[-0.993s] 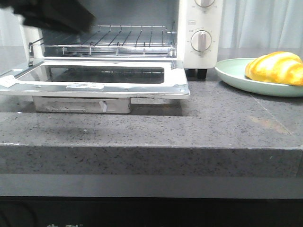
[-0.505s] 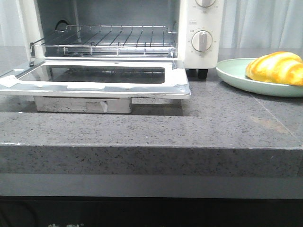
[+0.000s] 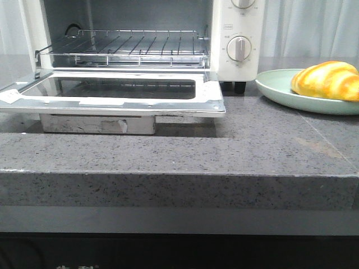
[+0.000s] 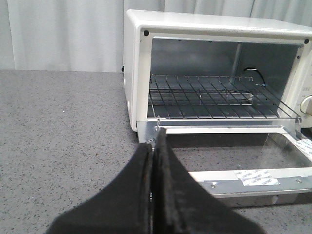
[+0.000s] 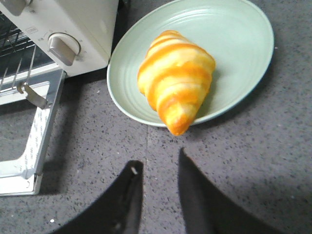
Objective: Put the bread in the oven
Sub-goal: 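Grasp the striped croissant on the green plate with the right gripper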
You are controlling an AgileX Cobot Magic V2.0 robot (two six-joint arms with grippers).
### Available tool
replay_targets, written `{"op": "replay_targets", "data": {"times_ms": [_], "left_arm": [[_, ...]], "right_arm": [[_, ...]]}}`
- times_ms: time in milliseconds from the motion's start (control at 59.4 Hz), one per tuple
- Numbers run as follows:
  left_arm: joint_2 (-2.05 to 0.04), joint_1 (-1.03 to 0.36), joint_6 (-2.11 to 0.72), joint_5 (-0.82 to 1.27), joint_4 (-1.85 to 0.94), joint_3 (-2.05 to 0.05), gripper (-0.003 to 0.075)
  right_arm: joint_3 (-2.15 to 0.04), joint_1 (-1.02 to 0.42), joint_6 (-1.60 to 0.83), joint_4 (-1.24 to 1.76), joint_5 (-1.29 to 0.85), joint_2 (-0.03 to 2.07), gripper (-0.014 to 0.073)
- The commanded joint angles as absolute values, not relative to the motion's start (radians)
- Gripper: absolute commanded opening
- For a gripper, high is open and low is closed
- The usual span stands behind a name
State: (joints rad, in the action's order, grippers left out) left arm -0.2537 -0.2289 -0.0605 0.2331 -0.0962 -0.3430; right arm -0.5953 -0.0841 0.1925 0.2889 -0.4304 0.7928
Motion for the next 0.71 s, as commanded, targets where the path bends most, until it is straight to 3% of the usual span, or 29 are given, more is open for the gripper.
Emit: {"op": "replay_targets", "data": {"times_ms": [0, 84, 303, 539, 690], "left_arm": [[-0.262, -0.228, -0.058, 0.159, -0.109, -0.368, -0.002], [-0.262, -0.228, -0.058, 0.159, -0.109, -0.368, -0.002], [-0.262, -0.228, -0.058, 0.188, -0.109, -0.368, -0.002], [-0.262, -0.228, -0.058, 0.203, -0.109, -0.368, -0.002], [-0.262, -0.228, -0.058, 0.203, -0.109, -0.368, -0.002]], "right_arm": [[-0.68, -0.076, 0.189, 0.32, -0.361, 0.871, 0.0487], [-0.746, -0.045, 0.189, 0.32, -0.361, 0.97, 0.0548], [-0.919, 0.087, 0.127, 0.427, -0.424, 1.208, 0.0547], [-1.078, 0.124, -0.08, 0.676, -0.556, 1.387, 0.0547], [-1.1, 0.134, -0.093, 0.68, -0.59, 1.44, 0.0547]]}}
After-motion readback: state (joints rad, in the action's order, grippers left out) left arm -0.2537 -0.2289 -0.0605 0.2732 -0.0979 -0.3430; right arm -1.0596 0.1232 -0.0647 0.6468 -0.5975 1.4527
